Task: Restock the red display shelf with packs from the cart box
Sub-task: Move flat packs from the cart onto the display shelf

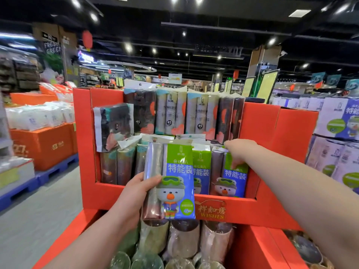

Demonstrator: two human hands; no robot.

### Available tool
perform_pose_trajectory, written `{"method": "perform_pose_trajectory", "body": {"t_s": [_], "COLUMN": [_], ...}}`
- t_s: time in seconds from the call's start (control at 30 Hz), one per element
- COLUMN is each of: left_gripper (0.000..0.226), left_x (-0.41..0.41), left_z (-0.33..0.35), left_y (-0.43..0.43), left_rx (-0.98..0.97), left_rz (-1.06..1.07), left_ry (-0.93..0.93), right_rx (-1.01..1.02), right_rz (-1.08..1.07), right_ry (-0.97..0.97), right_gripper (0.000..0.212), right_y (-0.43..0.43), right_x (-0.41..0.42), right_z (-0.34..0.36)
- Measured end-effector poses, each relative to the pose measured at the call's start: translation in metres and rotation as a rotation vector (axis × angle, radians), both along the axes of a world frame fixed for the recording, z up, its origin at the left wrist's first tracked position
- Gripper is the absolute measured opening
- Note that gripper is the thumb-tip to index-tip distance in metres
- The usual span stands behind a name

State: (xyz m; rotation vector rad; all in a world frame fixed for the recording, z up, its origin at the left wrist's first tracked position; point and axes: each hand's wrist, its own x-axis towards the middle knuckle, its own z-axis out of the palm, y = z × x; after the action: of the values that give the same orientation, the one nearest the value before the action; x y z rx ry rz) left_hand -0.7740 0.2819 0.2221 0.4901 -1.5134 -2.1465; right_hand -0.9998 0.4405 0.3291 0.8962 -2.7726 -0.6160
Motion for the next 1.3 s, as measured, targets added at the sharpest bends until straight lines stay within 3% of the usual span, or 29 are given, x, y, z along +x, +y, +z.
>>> {"method": "perform_pose_trajectory", "body": {"t_s": [0.27, 0.5, 0.6, 1.0, 1.13, 1.23, 1.3], "left_gripper": [0.025, 0.025, 0.02, 0.02, 0.022, 0.023, 0.019], "left_x": [0.003, 0.0, 0.0, -0.003, -0.008, -0.02, -0.028], "left_z": [-0.002, -0.001, 0.002, 0.006, 0.011, 0.015, 0.021], "left_y": [-0.003, 0.004, 0.006, 0.002, 0.007, 0.015, 0.024], "left_rx": [-0.012, -0.016, -0.015, 0.0, 0.001, -0.024, -0.042], "left_rz": [0.043, 0.032, 0.028, 0.042, 0.028, -0.017, -0.063], "left_ry": [-0.006, -0.022, -0.023, -0.01, -0.019, -0.009, 0.006], "right_rx": [-0.057, -0.358, -0.491, -0.557, -0.638, -0.755, -0.778], "right_rz": [0.11, 0.036, 0.004, -0.021, 0.096, 0.292, 0.363], "right_ry": [0.154, -0.124, -0.09, -0.074, -0.094, -0.248, -0.477], "right_gripper": [0.052, 0.047, 0.046, 0.049, 0.037, 0.04, 0.045], "right_y": [-0.005, -0.01, -0.014, -0.024, -0.02, -0.021, -0.018], "right_x": [-0.025, -0.028, -0.031, -0.046, -0.036, -0.003, 0.023], "right_z": [-0.02, -0.008, 0.006, 0.006, 0.01, 0.025, 0.037]}}
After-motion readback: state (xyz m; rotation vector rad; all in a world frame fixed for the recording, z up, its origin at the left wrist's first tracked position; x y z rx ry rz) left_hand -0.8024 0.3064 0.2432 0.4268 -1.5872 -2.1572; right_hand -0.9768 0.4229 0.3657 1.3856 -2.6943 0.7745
